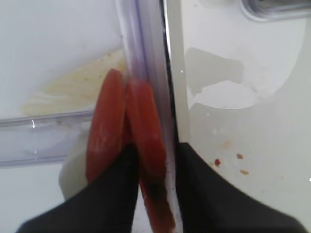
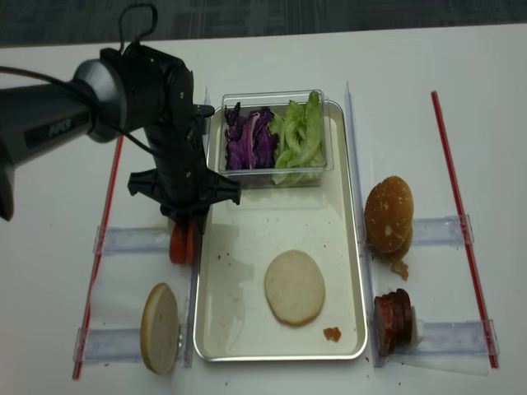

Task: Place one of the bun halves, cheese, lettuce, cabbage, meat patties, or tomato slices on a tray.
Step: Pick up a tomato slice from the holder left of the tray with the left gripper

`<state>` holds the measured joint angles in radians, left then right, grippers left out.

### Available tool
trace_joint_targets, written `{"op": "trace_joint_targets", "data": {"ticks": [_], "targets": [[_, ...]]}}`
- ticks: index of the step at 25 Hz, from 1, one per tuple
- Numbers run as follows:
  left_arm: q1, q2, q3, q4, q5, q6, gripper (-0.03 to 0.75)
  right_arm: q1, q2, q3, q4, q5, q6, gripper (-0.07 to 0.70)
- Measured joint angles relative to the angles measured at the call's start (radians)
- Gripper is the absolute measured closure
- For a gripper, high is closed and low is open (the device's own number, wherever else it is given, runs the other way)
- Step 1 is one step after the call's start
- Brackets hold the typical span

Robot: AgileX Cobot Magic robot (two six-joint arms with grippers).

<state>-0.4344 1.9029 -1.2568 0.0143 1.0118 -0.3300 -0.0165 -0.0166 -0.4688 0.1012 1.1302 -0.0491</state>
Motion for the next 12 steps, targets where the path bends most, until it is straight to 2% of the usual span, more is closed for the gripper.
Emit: {"op": "trace_joint_targets", "data": {"ticks": [12], "targets": [[0.000,-0.002,0.000,0.020,0.000,-0.002,0.656,0.000,0.000,0.000,0.000,0.000,0.000,0.101]]}}
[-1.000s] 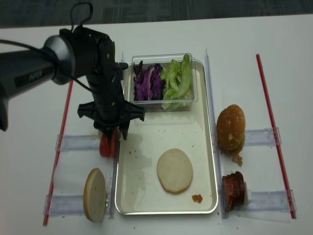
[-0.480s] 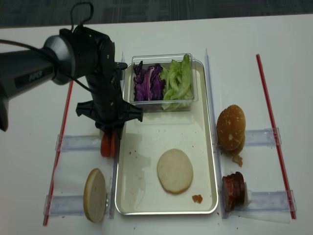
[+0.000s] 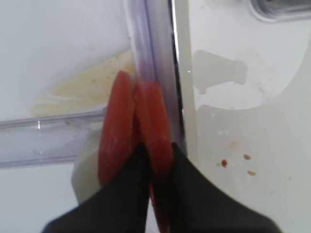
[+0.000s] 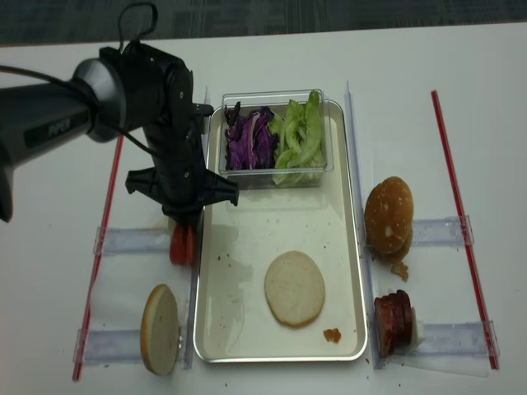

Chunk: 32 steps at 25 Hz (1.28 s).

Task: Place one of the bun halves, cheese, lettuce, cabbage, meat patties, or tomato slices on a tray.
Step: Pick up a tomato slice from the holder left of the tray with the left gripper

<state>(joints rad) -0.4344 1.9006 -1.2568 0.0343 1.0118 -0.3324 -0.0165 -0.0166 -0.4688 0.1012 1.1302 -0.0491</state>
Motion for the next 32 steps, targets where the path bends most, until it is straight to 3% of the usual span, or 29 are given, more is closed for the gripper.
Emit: {"op": "trace_joint_targets", "data": {"ticks": [6,22,32], "targets": [[0.000,-0.034,0.000,0.034,0.000,-0.015,0.706,0.000,0.000,0.000,0.000,0.000,0.000,0.101],[0.000,-0.248,-0.006,0.036,0.018,-0.016,0.710,0.000,0.000,0.000,0.000,0.000,0.000,0.101],[0.004,-0.261,-0.001,-0.034,0.012,-0.010,0.710,0.000,0.000,0.000,0.000,0.000,0.000,0.101]]}}
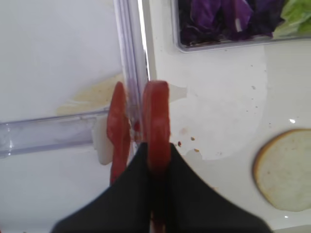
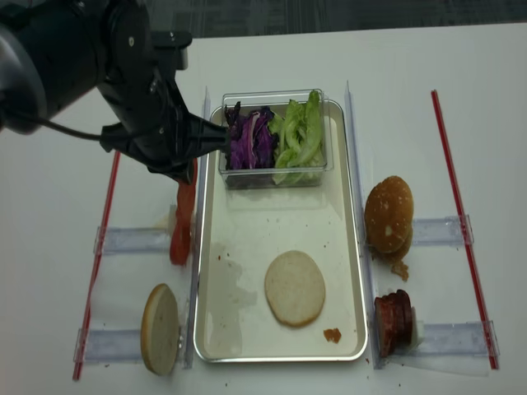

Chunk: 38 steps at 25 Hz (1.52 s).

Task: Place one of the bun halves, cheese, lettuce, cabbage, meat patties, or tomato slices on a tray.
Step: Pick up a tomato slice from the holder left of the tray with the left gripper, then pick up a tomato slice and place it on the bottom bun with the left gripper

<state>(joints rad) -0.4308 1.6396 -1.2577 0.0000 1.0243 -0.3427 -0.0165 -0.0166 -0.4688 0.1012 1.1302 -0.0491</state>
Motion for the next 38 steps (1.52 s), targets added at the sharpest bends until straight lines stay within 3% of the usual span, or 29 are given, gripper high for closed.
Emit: {"op": "trace_joint_targets", "data": {"ticks": [7,13,16,20,28,32,38], "targets": [[0.002,-0.070,0.135,-0.142,-0.131,0.050,0.710,0.000,0.000,0.000,0.000,0.000,0.000,0.101],[0.004,-0.126,0.252,-0.366,-0.223,0.199,0.711,0.000,0.000,0.000,0.000,0.000,0.000,0.101],[0.004,-0.126,0.306,-0.538,-0.271,0.320,0.711,0.000,0.000,0.000,0.000,0.000,0.000,0.101],[0.009,-0.126,0.374,-0.820,-0.320,0.577,0.711,0.000,0.000,0.000,0.000,0.000,0.000,0.101],[0.025,-0.126,0.482,-1.202,-0.323,0.933,0.711,0.000,0.000,0.000,0.000,0.000,0.002,0.101],[0.025,-0.092,0.500,-1.371,-0.281,1.068,0.711,0.000,0.000,0.000,0.000,0.000,0.002,0.101],[0.025,-0.001,0.500,-1.504,-0.195,1.182,0.711,0.000,0.000,0.000,0.000,0.000,0.002,0.101]]}}
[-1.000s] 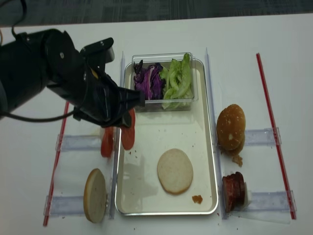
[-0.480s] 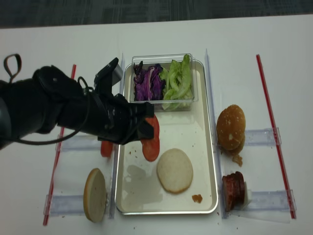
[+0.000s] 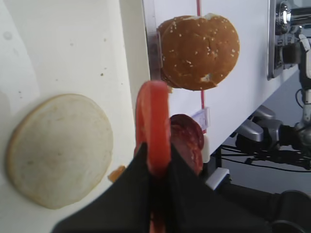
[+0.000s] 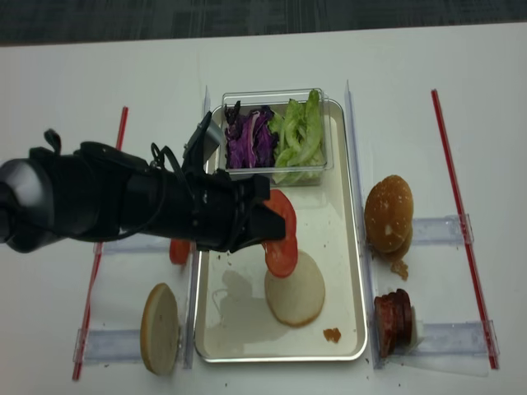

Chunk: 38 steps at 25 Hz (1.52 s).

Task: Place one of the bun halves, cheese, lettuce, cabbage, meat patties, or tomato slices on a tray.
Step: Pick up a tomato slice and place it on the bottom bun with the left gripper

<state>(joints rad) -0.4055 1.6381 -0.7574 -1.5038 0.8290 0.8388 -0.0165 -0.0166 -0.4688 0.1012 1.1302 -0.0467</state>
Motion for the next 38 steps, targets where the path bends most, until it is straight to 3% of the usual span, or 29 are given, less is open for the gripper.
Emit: {"op": "trace_joint_targets", "data": {"ticks": [6,14,38], "targets": [[-0.007,0.062,0.000,-0.073,0.051,0.047,0.711,0.000,0.000,0.000,0.000,0.000,0.000,0.101],[-0.083,0.132,0.000,-0.102,0.055,0.094,0.712,0.000,0.000,0.000,0.000,0.000,0.000,0.101],[-0.088,0.272,0.000,-0.190,0.075,0.176,0.713,0.000,0.000,0.000,0.000,0.000,0.000,0.101]]}}
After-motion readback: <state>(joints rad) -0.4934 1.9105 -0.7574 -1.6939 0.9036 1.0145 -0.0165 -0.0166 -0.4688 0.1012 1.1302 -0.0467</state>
